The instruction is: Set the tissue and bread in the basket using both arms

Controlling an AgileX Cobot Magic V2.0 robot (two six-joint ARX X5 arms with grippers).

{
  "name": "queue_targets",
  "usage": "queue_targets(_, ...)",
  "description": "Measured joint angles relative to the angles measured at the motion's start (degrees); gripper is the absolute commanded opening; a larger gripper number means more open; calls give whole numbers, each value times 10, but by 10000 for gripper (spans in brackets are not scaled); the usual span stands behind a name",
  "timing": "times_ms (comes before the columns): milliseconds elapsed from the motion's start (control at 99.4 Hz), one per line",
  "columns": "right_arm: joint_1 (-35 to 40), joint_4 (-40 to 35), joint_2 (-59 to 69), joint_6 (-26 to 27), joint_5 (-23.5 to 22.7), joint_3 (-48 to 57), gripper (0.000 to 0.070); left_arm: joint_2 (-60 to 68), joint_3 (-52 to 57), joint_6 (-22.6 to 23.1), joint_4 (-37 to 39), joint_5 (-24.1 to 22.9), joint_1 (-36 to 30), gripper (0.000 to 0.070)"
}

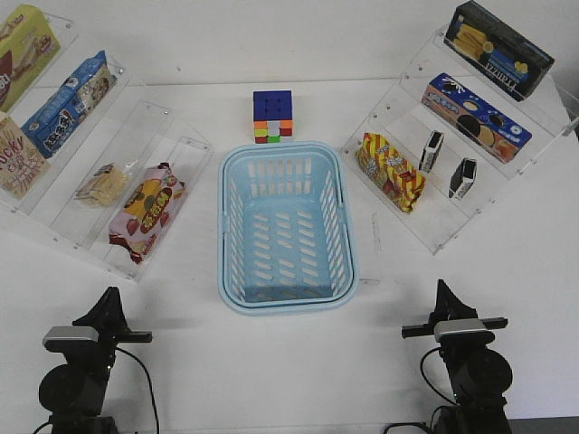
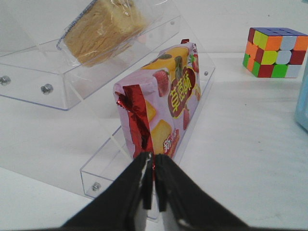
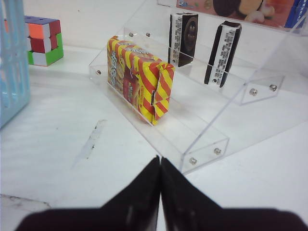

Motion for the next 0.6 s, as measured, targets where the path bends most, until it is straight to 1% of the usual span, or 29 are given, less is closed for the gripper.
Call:
queue_targets(141,0,0,0,9,-10,0,0,0,0,0,0,0,0,1)
queue_targets(262,1,7,0,40,-16,0,0,0,0,0,0,0,0,1)
queue_targets(322,0,28,0,70,-12,0,0,0,0,0,0,0,0,1)
queue_targets(412,0,58,0,138,-2,3,0,0,0,0,0,0,0,1)
queue_targets(493,1,19,3,189,12,29,0,0,0,0,0,0,0,1)
queue_targets(604,0,-52,49,218,64,112,0,0,0,0,0,0,0,1)
